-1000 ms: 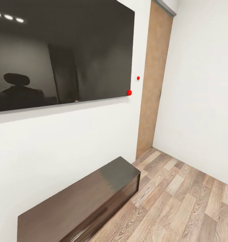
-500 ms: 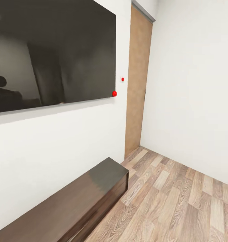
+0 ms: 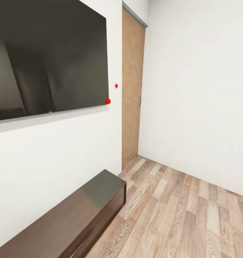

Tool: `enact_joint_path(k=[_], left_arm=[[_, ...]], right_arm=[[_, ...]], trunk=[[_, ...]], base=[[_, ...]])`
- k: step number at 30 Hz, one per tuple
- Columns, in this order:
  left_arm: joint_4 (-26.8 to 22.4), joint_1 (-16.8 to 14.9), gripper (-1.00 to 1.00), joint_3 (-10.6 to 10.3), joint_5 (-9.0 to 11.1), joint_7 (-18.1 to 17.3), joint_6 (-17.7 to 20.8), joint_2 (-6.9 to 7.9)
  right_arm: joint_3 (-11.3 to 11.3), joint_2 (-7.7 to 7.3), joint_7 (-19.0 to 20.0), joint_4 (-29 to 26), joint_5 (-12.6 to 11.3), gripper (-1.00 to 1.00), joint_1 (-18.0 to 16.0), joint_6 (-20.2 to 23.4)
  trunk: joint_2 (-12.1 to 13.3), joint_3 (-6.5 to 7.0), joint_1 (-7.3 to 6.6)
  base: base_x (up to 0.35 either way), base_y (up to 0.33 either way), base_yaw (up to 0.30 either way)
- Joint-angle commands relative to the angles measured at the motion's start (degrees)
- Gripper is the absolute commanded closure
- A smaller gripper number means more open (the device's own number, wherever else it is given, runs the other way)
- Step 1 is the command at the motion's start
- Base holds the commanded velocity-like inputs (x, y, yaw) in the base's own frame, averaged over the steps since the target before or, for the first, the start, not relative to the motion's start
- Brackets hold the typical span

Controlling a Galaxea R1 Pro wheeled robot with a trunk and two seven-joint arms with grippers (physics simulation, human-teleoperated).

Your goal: In the bedroom, move the book from the bed onto either nightstand, and place the two sandals side by side next to the bed.

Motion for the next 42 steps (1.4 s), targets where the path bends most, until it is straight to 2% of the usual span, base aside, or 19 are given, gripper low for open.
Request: enact_joint_path(k=[1,11,18,19,24,29,32,38,42], left_arm=[[-0.05,-0.03,-1.0,-0.01,-0.05,-0.01,-0.19,0.01],[-8.01,-0.03,-1.0,0.15,0.34,0.09,-0.46,0.33],[-17.46,-0.11,-1.0,0.16,0.33,0.24,-0.49,0.14],[-19.54,-0.2,-1.0,0.16,0.35,0.25,-0.52,0.13],[-24.02,-0.47,-1.0,0.16,0.31,0.3,-0.41,0.12],[-25.35,-0.73,-1.0,0.16,0.44,0.21,-0.71,0.11],[-25.5,-0.77,-1.0,0.18,0.52,0.18,-1.38,0.15],[-25.41,-0.8,-1.0,0.2,1.07,0.11,-1.92,0.22],[-25.4,-0.81,-1.0,0.2,1.23,0.21,-1.94,0.21]], right_arm=[[0.0,-0.01,0.08,0.02,-0.04,-1.0,-0.02,0.04],[0.25,0.02,0.24,-1.89,0.3,-1.0,-0.02,-0.01],[0.01,-0.26,-0.1,-11.91,0.02,-1.0,-0.02,0.07],[0.0,-0.39,-0.11,-14.74,0.01,-1.0,-0.02,0.05],[-0.05,-0.57,-0.12,-23.58,-0.03,-1.0,-0.02,0.05],[-0.1,-0.61,-0.12,-27.75,-0.07,-1.0,-0.02,0.04],[-0.68,-0.57,-0.07,-28.1,-0.12,-1.0,-0.02,0.01],[-5.34,-0.45,0.12,-28.27,-0.07,-1.0,-0.02,0.07],[-6.81,-0.46,0.0,-28.37,-0.08,-1.0,-0.02,0.04]], trunk=[[-0.02,-0.01,0.0],[-0.02,0.07,0.0],[-0.02,0.07,0.0],[-0.02,0.07,0.0],[-0.02,0.07,0.0],[-0.02,0.07,0.0],[-0.02,0.07,0.0],[-0.02,0.07,0.0],[-0.02,0.07,0.0]], base=[[0.0,0.0,-0.216],[0.0,0.0,-0.051],[0.0,0.0,-0.001],[0.0,0.0,0.0],[0.0,0.0,0.0],[0.0,0.0,0.0],[0.0,0.0,0.0],[0.0,0.0,0.0],[0.0,0.0,0.0]])
